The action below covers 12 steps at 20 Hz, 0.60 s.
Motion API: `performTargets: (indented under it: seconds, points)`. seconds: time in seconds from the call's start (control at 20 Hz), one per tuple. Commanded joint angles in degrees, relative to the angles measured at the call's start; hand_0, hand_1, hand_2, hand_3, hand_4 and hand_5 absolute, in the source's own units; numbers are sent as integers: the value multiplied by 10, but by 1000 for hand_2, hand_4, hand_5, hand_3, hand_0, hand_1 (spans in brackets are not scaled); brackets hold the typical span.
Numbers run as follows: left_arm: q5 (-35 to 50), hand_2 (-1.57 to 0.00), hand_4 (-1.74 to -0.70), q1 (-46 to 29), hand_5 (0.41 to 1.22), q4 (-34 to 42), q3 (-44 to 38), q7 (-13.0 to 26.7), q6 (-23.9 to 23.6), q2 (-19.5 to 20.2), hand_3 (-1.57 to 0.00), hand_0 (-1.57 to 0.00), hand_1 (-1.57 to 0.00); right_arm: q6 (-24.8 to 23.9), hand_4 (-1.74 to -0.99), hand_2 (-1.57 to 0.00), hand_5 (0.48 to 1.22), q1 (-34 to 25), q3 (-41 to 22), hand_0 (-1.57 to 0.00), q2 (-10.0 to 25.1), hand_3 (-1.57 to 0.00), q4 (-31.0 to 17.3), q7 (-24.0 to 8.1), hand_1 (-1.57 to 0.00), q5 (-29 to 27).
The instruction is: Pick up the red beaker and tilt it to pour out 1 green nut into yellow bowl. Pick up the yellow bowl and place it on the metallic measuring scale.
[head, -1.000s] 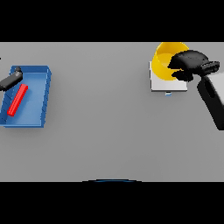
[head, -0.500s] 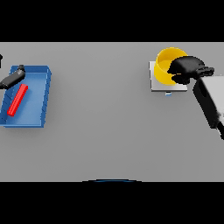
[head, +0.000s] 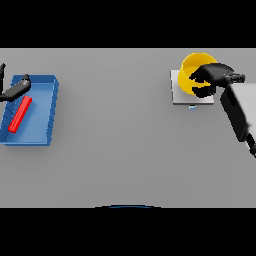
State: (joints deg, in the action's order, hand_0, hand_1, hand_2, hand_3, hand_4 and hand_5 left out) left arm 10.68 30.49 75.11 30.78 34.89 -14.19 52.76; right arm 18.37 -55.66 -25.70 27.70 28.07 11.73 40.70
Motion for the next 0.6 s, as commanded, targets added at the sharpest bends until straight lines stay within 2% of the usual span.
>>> performTargets:
  seconds: [0.0,0.1,0.2,0.35,0.55]
  points:
    - [2,1,-809,-2,742,-1,-2,-5,4,3,1,1,1,3,-1444,-694,887,4,-2,-624,1,-670,-1,2,-554,1]
    - [-1,1,-806,0,738,-3,-1,-7,3,2,1,1,1,0,-1410,-518,821,-2,0,-399,-1,-604,-18,12,-354,2]
    - [0,1,-810,5,739,-18,-1,-15,5,-8,1,1,1,1,-1385,-390,780,-5,-5,-255,-6,-541,-21,19,-226,5]
    - [-1,1,-809,4,736,-20,-3,-18,6,-2,1,1,1,-7,-1346,-244,746,-13,-13,-130,-13,-442,-44,41,-115,16]
    - [2,1,-821,7,734,-18,-4,-10,3,-7,1,1,1,6,-1308,-115,733,-29,-16,-53,-13,-348,-63,40,-47,24]
